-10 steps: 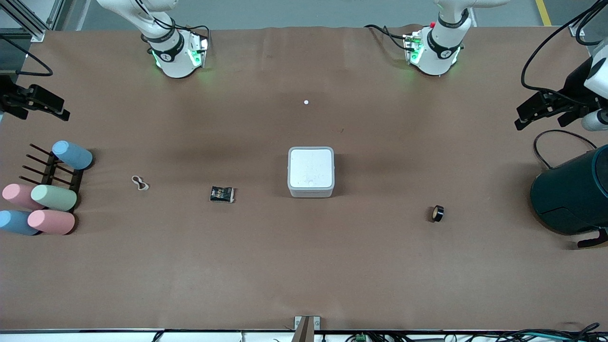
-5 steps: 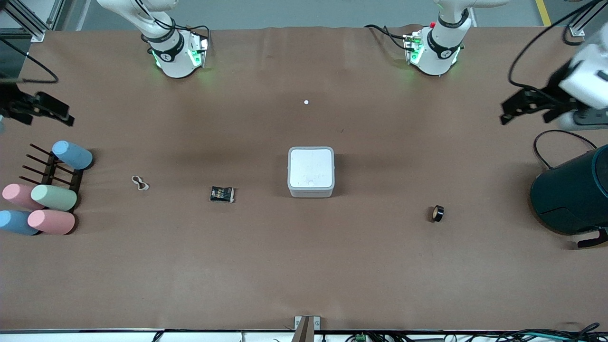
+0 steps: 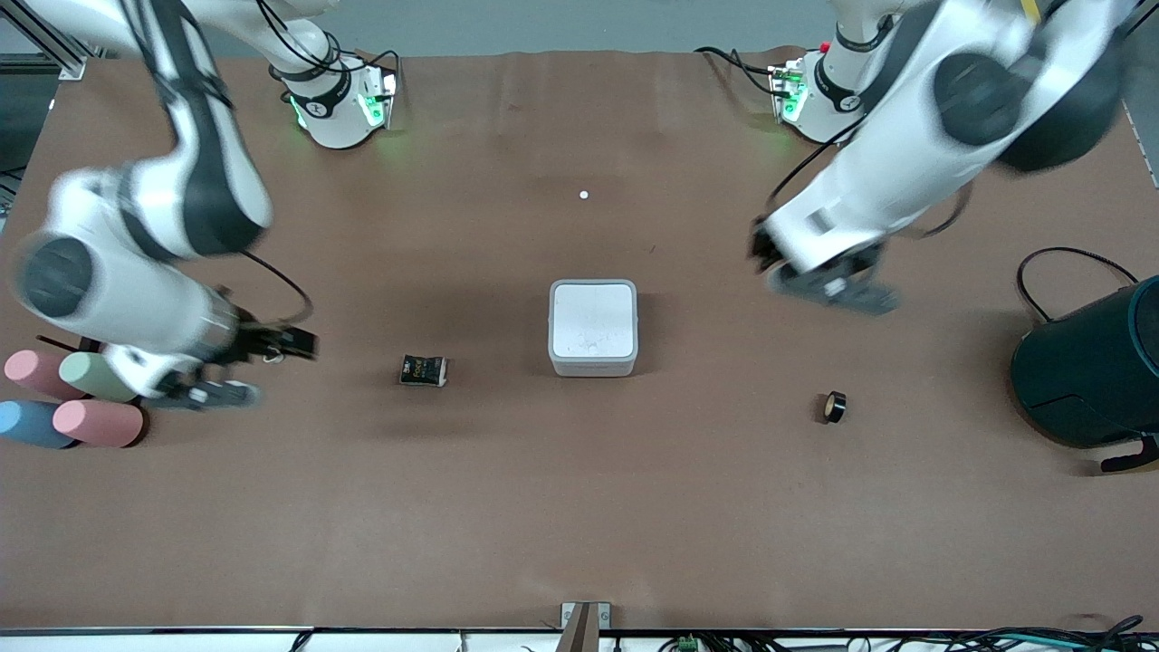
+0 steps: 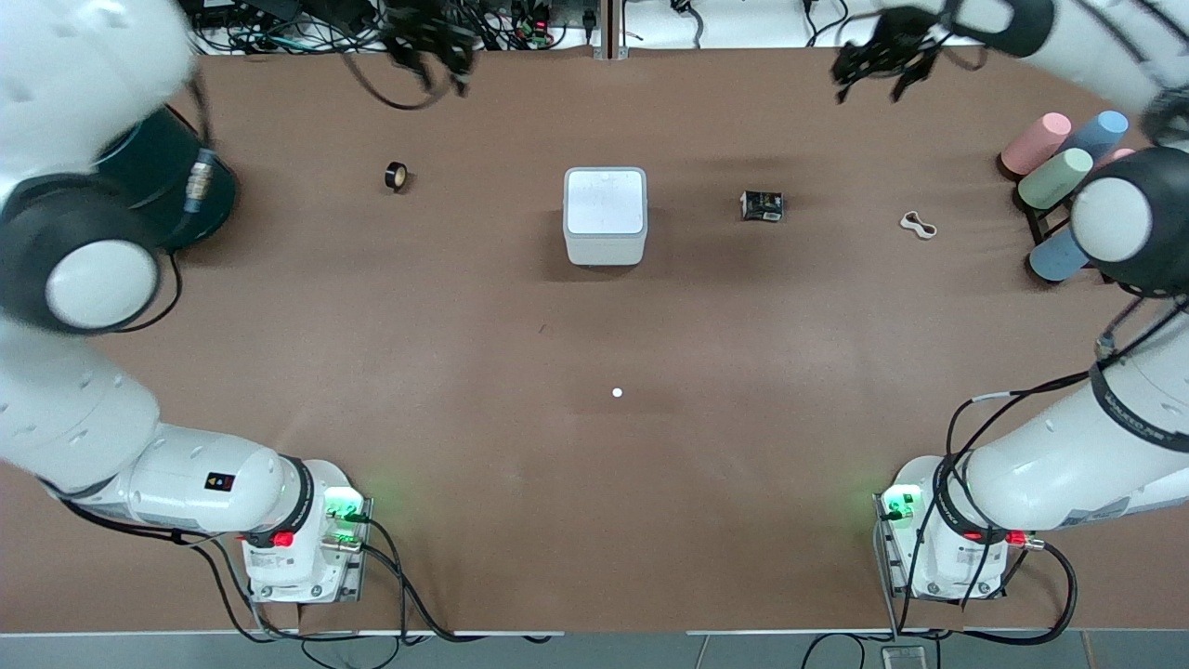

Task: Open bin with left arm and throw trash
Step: 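Grasp the packet with the right gripper while the left gripper reaches the bin, then open the bin with the left gripper while the right gripper lifts the packet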

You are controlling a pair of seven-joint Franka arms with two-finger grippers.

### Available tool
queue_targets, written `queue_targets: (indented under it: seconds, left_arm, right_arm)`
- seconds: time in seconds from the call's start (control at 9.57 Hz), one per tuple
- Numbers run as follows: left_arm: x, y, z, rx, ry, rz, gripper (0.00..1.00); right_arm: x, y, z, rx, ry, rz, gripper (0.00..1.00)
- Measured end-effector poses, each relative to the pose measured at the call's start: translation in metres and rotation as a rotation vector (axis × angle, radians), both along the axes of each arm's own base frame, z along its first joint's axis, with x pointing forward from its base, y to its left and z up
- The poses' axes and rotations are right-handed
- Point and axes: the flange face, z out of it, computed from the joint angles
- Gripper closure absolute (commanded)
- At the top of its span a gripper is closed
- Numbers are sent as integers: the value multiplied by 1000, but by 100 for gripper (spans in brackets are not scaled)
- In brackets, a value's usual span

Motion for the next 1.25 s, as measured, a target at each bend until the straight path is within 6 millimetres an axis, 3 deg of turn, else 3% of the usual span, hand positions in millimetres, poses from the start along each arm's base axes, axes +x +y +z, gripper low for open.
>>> queue_targets:
  seconds: [0.21, 0.42, 0.84, 1.25]
  left_arm:
    - [-5, -89, -82, -51, -8, -6, 100]
    - [-18, -137, -137, -68, -23, -15, 100]
    - [-22, -152, -187, -54, 3, 46, 100]
    - [-17, -149, -189, -60, -12, 77, 100]
  right_arm:
    - [-3, 33, -68, 8, -68, -56, 0]
    - [-16, 57, -107, 11, -100, -154, 0]
    - [-25, 74, -146, -3, -78, -247, 0]
    - [-42, 92, -168, -20, -40, -227, 0]
